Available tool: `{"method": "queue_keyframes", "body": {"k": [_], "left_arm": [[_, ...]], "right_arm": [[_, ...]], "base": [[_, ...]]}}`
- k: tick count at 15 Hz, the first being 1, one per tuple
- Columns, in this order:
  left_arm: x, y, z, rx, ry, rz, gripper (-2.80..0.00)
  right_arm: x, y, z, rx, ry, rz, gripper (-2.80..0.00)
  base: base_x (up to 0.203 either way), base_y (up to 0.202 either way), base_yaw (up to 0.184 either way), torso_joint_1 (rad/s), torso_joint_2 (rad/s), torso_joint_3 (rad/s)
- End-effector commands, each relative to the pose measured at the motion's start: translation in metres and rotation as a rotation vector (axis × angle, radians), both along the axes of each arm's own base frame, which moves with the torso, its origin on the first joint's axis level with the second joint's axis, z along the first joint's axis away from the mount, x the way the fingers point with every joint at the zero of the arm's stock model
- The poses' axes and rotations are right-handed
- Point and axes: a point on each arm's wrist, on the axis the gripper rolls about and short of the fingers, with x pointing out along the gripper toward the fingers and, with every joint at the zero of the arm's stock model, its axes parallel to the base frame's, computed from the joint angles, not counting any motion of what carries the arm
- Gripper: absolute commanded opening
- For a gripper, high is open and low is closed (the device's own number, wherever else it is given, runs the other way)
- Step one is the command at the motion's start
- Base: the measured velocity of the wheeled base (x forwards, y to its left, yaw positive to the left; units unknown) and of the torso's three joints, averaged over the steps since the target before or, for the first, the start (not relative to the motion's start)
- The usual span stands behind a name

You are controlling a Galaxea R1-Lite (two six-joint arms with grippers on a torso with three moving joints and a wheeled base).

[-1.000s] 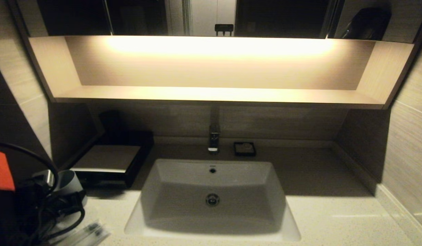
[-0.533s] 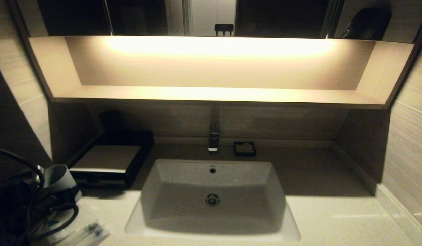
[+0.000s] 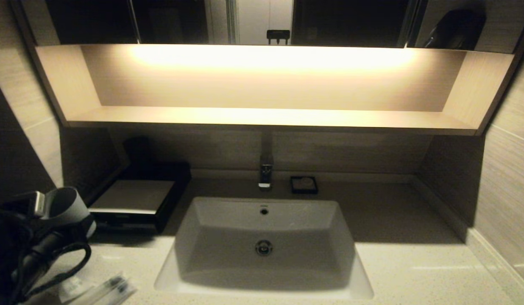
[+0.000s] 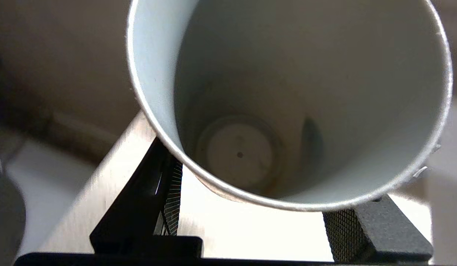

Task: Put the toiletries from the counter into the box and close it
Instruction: Pick up the cup

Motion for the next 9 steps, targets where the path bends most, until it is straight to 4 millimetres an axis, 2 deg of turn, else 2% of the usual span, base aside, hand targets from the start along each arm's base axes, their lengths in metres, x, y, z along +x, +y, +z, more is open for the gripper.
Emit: {"method": "queue_keyframes", "body": {"k": [1, 6, 9], "left_arm": [[0.002, -0.002, 0.026, 0.025, -0.077, -0.01, -2.8], [0.017, -0.004, 0.074, -0.062, 0.051, -0.023, -2.8], [0.033, -0.021, 0.078, -0.083, 0.067, -0.089, -2.8]], "right_arm": [[0.0, 0.0, 0.0, 0.0, 0.0, 0.0, -2.8], [0.0, 0.0, 0.0, 0.0, -0.001, 0.0, -2.8], [0.0, 0.0, 0.0, 0.0, 0.0, 0.0, -2.8]], "base": [[0.0, 0.0, 0.0, 0.0, 0.0, 0.0], [0.0, 0.0, 0.0, 0.0, 0.0, 0.0], [0.0, 0.0, 0.0, 0.0, 0.0, 0.0]]}}
